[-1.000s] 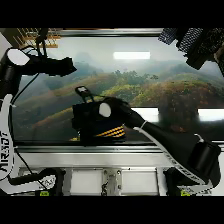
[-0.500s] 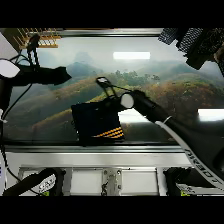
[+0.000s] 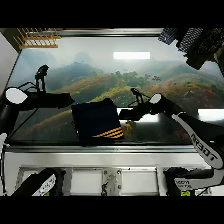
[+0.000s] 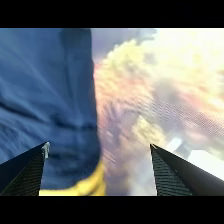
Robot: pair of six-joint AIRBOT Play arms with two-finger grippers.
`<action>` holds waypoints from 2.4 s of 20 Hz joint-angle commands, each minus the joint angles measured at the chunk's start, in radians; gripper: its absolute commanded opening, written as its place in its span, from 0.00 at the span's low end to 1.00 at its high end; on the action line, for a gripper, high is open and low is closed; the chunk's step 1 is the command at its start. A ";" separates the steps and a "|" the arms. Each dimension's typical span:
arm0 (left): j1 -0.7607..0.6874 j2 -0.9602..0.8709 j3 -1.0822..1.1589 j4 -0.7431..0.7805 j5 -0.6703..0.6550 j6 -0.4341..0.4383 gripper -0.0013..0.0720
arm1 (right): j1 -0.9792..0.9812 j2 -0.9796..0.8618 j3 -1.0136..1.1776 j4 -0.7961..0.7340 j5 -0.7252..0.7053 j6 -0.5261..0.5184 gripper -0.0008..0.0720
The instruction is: Fold the clothes and pants, and hang the long-sleeved shirts on hangers.
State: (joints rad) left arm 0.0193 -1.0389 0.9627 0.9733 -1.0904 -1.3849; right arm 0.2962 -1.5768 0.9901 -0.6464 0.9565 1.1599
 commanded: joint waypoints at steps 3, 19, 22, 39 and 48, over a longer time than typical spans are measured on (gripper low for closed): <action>0.001 0.019 -0.030 -0.001 0.002 0.002 0.03 | 0.108 -0.138 0.009 0.308 -0.038 -0.153 0.91; -0.315 0.018 -0.030 -0.005 0.120 -0.030 0.03 | -0.323 0.182 0.076 -0.477 -0.048 0.247 0.03; -0.378 0.018 -0.030 -0.005 0.165 -0.049 0.03 | -0.630 0.281 0.075 -0.587 -0.027 0.286 0.03; -0.439 0.016 -0.030 -0.005 0.222 -0.074 0.03 | -1.311 0.501 -0.317 -0.663 -0.013 0.460 0.24; -0.439 0.016 -0.030 -0.004 0.228 -0.074 0.03 | -1.108 0.769 -0.198 -0.312 -0.059 0.002 0.68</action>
State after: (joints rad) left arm -0.4194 -1.0225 0.9329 0.9680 -0.8658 -1.4612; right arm -0.9260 -0.8989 0.7803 -1.2358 0.8978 1.3834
